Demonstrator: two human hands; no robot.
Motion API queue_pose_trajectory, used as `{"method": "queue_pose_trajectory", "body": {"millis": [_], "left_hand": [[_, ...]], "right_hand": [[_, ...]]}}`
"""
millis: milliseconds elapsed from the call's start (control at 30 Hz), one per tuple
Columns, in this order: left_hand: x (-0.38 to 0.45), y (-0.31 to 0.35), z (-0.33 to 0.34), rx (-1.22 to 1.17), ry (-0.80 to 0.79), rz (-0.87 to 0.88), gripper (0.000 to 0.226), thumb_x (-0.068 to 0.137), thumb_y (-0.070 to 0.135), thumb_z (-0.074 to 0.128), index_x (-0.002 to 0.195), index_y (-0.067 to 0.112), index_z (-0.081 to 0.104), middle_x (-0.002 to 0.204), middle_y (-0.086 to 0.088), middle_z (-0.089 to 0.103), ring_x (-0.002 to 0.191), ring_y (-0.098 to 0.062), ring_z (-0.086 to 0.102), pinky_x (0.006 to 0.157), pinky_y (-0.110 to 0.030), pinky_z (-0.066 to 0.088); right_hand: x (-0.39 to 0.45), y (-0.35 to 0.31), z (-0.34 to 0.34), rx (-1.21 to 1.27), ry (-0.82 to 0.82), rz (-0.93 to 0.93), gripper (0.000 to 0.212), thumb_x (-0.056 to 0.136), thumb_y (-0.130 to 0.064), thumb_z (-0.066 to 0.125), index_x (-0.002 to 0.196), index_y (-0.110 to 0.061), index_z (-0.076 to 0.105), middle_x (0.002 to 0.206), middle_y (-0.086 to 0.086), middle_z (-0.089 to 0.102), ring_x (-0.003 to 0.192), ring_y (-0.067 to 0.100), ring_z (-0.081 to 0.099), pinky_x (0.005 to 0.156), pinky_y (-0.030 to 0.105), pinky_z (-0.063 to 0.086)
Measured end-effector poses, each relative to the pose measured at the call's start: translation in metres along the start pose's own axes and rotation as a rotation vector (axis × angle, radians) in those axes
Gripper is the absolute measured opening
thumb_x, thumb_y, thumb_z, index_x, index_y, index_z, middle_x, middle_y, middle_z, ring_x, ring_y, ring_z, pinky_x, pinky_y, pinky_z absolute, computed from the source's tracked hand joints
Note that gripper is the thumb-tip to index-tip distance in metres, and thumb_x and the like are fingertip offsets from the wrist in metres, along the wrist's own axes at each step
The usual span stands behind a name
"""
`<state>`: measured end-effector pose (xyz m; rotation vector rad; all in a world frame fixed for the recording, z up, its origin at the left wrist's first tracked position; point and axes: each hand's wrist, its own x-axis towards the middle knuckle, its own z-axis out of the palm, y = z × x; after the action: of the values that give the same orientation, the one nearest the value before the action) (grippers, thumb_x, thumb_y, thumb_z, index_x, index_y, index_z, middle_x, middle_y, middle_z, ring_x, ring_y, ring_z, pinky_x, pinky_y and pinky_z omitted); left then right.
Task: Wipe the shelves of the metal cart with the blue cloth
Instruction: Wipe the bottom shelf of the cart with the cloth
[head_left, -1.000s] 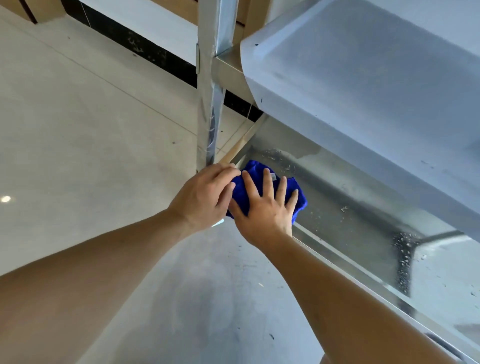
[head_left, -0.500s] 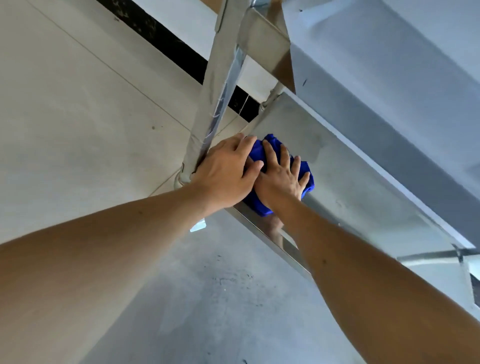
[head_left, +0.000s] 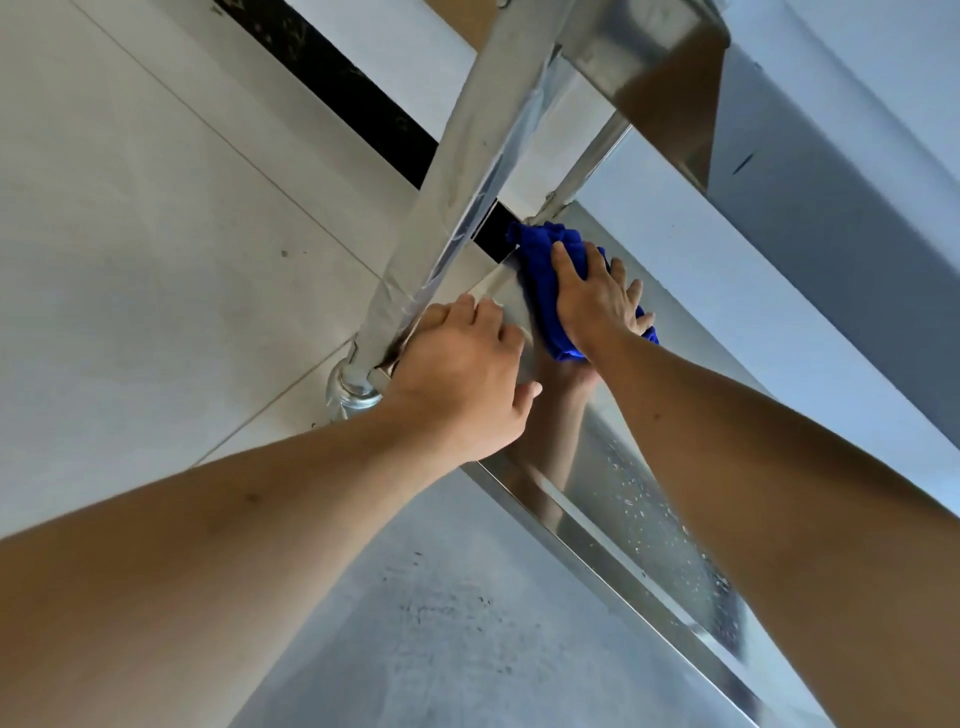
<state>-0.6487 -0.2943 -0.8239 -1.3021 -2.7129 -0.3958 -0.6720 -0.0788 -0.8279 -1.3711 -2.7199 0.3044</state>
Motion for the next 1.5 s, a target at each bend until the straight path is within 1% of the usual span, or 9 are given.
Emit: {"method": "queue_pose_trajectory", "body": {"millis": [200, 333, 400, 533, 700, 867, 1067, 1333, 1500], "left_hand": [[-0.009, 0.006, 0.008, -0.060, 0.047, -0.038, 0.067, 0.089, 0.058, 0.041, 0.130, 0.006, 0.053, 0.145, -0.022, 0.045, 0.135, -0.038, 0.038, 0.110, -0.046, 0.028], [-0.007, 0.007, 0.011, -0.107, 0.065, -0.063, 0.067, 0.084, 0.059, 0.045, 0.124, 0.008, 0.060, 0.142, -0.020, 0.049, 0.134, -0.035, 0.041, 0.109, -0.044, 0.030], [-0.005, 0.007, 0.011, -0.107, 0.064, -0.073, 0.067, 0.081, 0.060, 0.046, 0.121, 0.008, 0.062, 0.140, -0.019, 0.051, 0.133, -0.034, 0.042, 0.108, -0.044, 0.031], [-0.003, 0.005, 0.014, -0.096, 0.072, -0.070, 0.069, 0.081, 0.062, 0.045, 0.123, 0.009, 0.061, 0.142, -0.017, 0.050, 0.136, -0.033, 0.040, 0.111, -0.045, 0.028], [-0.002, 0.004, 0.014, -0.090, 0.037, -0.069, 0.072, 0.085, 0.063, 0.037, 0.133, 0.012, 0.053, 0.150, -0.015, 0.042, 0.142, -0.031, 0.031, 0.117, -0.044, 0.022], [-0.001, 0.004, 0.011, -0.093, 0.024, -0.060, 0.066, 0.088, 0.057, 0.036, 0.134, 0.013, 0.050, 0.149, -0.014, 0.042, 0.142, -0.031, 0.031, 0.117, -0.044, 0.024], [-0.002, 0.002, 0.007, -0.192, 0.027, -0.048, 0.043, 0.088, 0.034, 0.038, 0.120, 0.013, 0.058, 0.144, -0.014, 0.047, 0.139, -0.032, 0.034, 0.117, -0.046, 0.024], [-0.002, 0.005, 0.000, -0.127, -0.049, -0.048, 0.055, 0.086, 0.033, 0.046, 0.136, 0.010, 0.049, 0.152, -0.016, 0.037, 0.142, -0.033, 0.028, 0.118, -0.046, 0.021], [0.011, 0.019, -0.008, -0.015, -0.083, -0.100, 0.045, 0.087, 0.037, 0.047, 0.118, 0.008, 0.061, 0.129, -0.019, 0.054, 0.123, -0.037, 0.046, 0.106, -0.048, 0.035]], "right_hand": [[0.024, -0.002, -0.004, 0.038, 0.044, 0.041, 0.068, 0.096, -0.073, 0.020, 0.153, -0.038, 0.035, 0.163, 0.002, 0.031, 0.152, 0.034, 0.015, 0.118, 0.064, 0.000], [0.022, -0.001, -0.004, 0.017, 0.100, -0.100, 0.055, 0.102, -0.061, 0.026, 0.151, -0.038, 0.036, 0.160, -0.001, 0.037, 0.148, 0.031, 0.026, 0.120, 0.062, 0.009], [0.021, 0.000, -0.004, -0.003, 0.051, -0.125, 0.057, 0.100, -0.064, 0.024, 0.150, -0.039, 0.035, 0.157, -0.001, 0.041, 0.144, 0.032, 0.033, 0.117, 0.063, 0.016], [0.014, 0.001, -0.007, -0.023, -0.008, -0.105, 0.065, 0.095, -0.072, 0.022, 0.151, -0.041, 0.033, 0.158, -0.004, 0.039, 0.145, 0.031, 0.032, 0.117, 0.059, 0.019], [-0.013, 0.004, -0.005, 0.025, 0.033, -0.132, 0.059, 0.097, -0.066, 0.027, 0.145, -0.037, 0.043, 0.153, -0.007, 0.046, 0.142, 0.026, 0.035, 0.116, 0.057, 0.022], [-0.051, 0.010, -0.006, 0.061, 0.046, -0.119, 0.053, 0.097, -0.062, 0.031, 0.142, -0.037, 0.047, 0.150, -0.007, 0.049, 0.138, 0.025, 0.038, 0.113, 0.055, 0.026], [-0.123, 0.027, -0.002, 0.085, 0.075, -0.119, 0.055, 0.093, -0.067, 0.030, 0.138, -0.041, 0.047, 0.152, -0.015, 0.045, 0.141, 0.019, 0.032, 0.116, 0.055, 0.021], [-0.205, 0.059, -0.007, 0.063, -0.001, -0.018, 0.065, 0.094, -0.069, 0.027, 0.152, -0.040, 0.032, 0.163, -0.016, 0.026, 0.153, 0.021, 0.010, 0.123, 0.050, 0.001], [-0.237, 0.075, -0.009, 0.057, 0.008, -0.006, 0.079, 0.086, -0.079, 0.016, 0.154, -0.039, 0.025, 0.165, -0.018, 0.021, 0.154, 0.020, 0.005, 0.123, 0.050, -0.004]]}}
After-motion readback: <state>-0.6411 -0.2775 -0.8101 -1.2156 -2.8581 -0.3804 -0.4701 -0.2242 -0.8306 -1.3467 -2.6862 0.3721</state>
